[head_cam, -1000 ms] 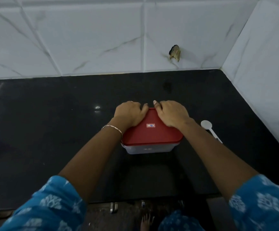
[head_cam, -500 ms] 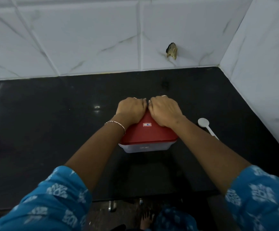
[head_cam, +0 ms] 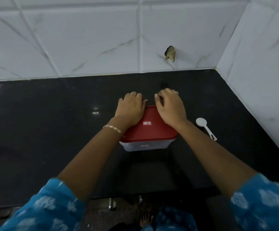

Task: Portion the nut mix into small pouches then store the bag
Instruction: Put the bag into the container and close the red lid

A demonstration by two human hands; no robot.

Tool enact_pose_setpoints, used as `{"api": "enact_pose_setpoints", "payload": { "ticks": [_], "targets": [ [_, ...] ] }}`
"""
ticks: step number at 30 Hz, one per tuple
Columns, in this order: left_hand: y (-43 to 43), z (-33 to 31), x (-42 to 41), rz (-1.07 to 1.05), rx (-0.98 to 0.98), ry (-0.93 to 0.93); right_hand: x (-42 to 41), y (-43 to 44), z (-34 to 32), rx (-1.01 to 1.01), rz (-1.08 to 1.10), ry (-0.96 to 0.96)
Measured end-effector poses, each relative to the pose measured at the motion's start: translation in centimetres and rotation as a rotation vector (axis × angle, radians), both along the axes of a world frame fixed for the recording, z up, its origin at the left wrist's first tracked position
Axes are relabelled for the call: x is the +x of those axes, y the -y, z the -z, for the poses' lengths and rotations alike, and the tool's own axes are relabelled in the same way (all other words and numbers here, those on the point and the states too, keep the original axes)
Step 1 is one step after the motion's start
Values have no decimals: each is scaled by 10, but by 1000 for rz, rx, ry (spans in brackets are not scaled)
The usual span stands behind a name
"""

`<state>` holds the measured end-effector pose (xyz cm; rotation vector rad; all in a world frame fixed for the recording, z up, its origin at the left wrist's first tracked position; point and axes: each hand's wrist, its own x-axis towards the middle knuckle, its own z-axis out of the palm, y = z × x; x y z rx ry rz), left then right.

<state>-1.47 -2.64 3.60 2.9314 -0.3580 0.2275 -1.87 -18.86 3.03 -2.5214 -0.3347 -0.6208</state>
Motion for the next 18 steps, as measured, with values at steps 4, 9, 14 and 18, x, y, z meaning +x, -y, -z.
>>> {"api": "enact_pose_setpoints", "payload": {
  "ticks": [4, 9, 14, 18],
  "targets": [
    [-35, 1, -74, 199, -83, 131, -71, 34, 17, 135, -81, 94],
    [-65, 49, -118, 223, -96, 174, -116, 51, 61, -64, -201, 169],
    [-63, 61, -108, 247, -205, 239, -108, 49, 67, -158, -157, 278],
    [-64, 63, -93, 257, -197, 266, -95, 43, 71, -159, -113, 296]
  ]
}}
